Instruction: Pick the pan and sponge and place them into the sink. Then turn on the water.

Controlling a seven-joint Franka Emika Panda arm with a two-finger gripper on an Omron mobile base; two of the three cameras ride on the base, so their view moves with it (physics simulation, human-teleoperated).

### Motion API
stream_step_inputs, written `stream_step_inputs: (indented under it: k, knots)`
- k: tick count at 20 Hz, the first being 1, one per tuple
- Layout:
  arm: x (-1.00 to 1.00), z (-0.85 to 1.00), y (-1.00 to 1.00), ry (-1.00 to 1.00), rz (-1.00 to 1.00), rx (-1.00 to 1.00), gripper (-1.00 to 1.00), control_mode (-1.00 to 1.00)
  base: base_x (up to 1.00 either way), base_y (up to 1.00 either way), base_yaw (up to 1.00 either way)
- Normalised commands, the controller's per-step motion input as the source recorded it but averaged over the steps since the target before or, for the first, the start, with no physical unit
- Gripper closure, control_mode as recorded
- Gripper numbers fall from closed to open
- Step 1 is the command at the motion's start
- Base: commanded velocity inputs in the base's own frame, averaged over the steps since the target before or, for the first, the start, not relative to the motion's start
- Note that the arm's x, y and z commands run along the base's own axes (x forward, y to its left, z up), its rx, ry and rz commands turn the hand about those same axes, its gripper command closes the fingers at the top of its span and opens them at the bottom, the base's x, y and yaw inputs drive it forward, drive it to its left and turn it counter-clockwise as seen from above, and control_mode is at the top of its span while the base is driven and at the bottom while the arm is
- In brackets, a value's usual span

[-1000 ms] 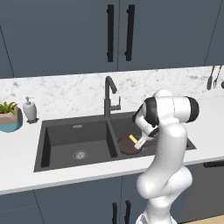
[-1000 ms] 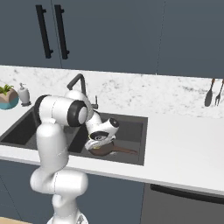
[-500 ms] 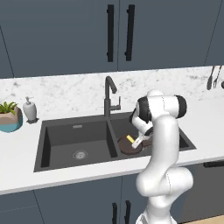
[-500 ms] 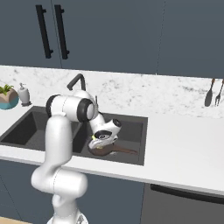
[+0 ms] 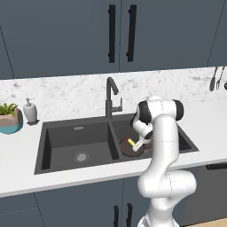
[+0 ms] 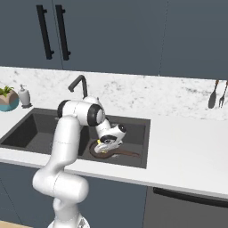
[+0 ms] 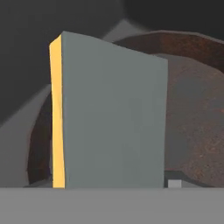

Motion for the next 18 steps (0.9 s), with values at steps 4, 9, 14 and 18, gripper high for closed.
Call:
stream_step_inputs:
  k: [4, 9, 14, 18]
  knots:
    - [0.29, -0.29, -0.01, 0.0, -0.01, 0.0, 1.0, -1.0, 0.0, 0.0, 0.0]
    - [0.22, -0.12, 0.0, 0.0, -0.02, 0.0, -1.0, -1.0, 0.0, 0.0, 0.0]
    - [0.02, 0.14, -0.01, 0.0, -0.04, 0.01, -1.0, -1.0, 0.0, 0.0, 0.0]
    - [0.0, 0.51, 0.0, 0.0, -0.04, 0.01, -1.0, -1.0, 0.0, 0.0, 0.0]
